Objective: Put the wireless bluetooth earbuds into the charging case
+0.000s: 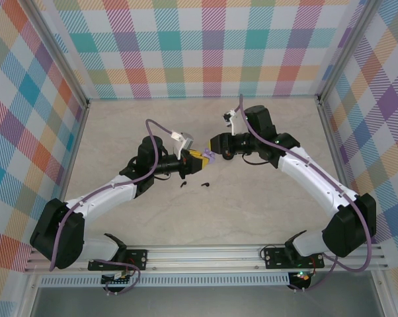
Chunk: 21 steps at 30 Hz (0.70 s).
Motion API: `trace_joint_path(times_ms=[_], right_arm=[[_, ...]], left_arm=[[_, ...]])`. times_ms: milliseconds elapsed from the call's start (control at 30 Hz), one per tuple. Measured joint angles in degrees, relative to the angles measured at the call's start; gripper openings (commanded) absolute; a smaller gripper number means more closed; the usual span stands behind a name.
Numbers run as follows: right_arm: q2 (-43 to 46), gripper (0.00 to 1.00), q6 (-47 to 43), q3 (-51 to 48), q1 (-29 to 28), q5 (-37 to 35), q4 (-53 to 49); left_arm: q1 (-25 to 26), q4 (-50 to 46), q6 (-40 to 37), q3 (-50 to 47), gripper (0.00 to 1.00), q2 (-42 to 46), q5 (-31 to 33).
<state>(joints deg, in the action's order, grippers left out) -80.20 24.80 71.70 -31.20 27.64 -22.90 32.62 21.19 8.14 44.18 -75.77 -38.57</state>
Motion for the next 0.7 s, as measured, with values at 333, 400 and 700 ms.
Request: trace_joint_path(times_ms=[333, 400, 700], right_arm=[[-1.11, 0.26, 0.00, 0.00, -0.42, 0.04, 0.00], [-1.14, 0.27, 0.00, 0.00, -0.42, 0.04, 0.00], [-1.14, 0.27, -0.20, 0.00, -0.70, 0.02, -0.04]], left_arm=[[0.00, 0.20, 0.87, 0.00, 0.07, -0.04, 0.02], [0.00, 0.22, 1.11, 0.00, 0.07, -0.04, 0.04], [0.00, 0.94, 1.92, 0.00, 0.06, -0.04, 0.26]])
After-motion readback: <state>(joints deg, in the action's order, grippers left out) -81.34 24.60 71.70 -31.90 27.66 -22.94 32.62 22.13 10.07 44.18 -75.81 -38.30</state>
